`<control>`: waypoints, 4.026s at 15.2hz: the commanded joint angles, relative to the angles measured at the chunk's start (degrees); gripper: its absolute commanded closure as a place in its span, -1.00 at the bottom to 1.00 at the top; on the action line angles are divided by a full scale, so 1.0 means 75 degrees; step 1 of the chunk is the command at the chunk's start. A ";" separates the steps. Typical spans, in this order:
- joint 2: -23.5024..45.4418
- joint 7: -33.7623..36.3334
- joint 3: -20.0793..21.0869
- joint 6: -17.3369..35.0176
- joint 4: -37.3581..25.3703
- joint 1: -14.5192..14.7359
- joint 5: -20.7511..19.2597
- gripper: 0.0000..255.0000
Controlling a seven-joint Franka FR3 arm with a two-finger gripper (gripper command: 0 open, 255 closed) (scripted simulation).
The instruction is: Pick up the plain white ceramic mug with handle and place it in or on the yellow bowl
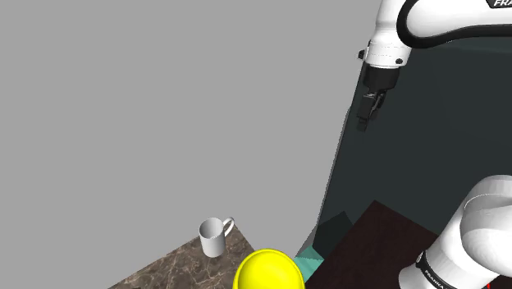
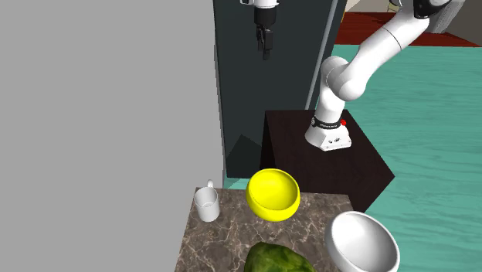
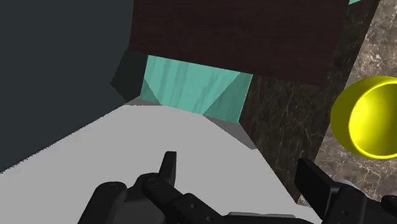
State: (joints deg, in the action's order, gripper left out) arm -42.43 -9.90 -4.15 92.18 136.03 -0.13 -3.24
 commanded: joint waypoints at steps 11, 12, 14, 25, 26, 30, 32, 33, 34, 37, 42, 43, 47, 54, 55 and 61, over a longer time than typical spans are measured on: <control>0.1566 0.1389 0.1232 0.1422 0.0104 0.0603 0.0728 -1.00; 0.1767 0.1524 0.1350 0.1561 0.0063 0.0656 0.0779 -1.00; 0.2191 0.1792 0.1583 0.1832 -0.0046 0.0755 0.0862 -1.00; 0.4912 0.3339 0.2695 0.3037 -0.1301 0.1226 0.0776 -1.00; 0.5185 0.3489 0.2772 0.3112 -0.1469 0.1275 0.0717 -1.00; 0.6310 0.4088 0.3015 0.3335 -0.2233 0.1508 0.0415 -1.00; 0.6887 0.4379 0.3091 0.3397 -0.2671 0.1659 0.0236 -1.00; 0.7179 0.4519 0.3119 0.3414 -0.2905 0.1742 0.0144 -1.00; 0.7472 0.4655 0.3142 0.3423 -0.3150 0.1828 0.0050 -1.00; 0.8359 0.5029 0.3164 0.3396 -0.3946 0.2126 -0.0219 -1.00; 0.9879 0.5515 0.3107 0.3166 -0.5523 0.2704 -0.0600 -1.00; 1.0193 0.5590 0.3087 0.3090 -0.5884 0.2830 -0.0662 -1.00; 1.1253 0.6005 0.3602 0.2845 -0.6961 0.2754 -0.1259 -1.00; 1.1902 0.6708 0.4952 0.3149 -0.6711 0.1718 -0.2550 -1.00; 1.1956 0.6777 0.5103 0.3116 -0.6719 0.1610 -0.2681 -1.00; 1.2260 0.7117 0.5848 0.2926 -0.6766 0.1092 -0.3346 -1.00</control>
State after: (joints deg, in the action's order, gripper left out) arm 48.11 53.01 39.46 114.31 85.72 8.77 -27.42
